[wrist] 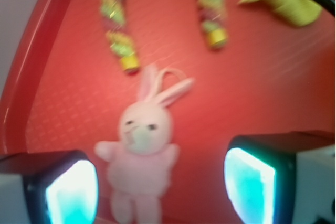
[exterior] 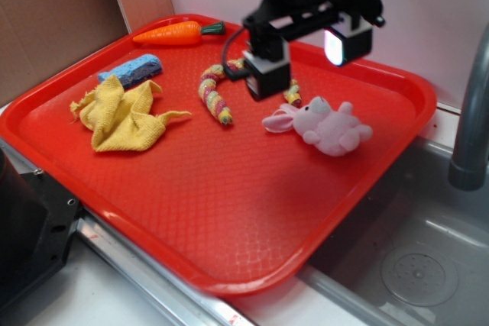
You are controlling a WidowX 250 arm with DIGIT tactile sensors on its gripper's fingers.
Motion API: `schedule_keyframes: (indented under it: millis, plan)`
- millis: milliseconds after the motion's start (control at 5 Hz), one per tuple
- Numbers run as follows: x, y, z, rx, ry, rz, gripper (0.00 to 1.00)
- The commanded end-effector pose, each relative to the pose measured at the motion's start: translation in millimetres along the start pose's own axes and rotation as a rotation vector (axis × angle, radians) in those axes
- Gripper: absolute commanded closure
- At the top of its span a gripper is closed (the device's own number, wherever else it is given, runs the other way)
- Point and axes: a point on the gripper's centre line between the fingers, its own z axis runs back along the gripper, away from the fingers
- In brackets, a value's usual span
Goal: Grab the pink bunny.
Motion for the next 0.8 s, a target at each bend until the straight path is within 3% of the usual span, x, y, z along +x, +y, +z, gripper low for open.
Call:
schedule_keyframes:
  millis: [0,400,600]
  plan:
    - [-0.5,-14.6,-28.3,0.005,-0.006,0.035,0.0]
    - [-5.5,-18.6,-53.1,0.022,-0.024,0.049,0.0]
    - [-7.7,-10.6,-51.5,0.012,-0.031,0.074,1.0]
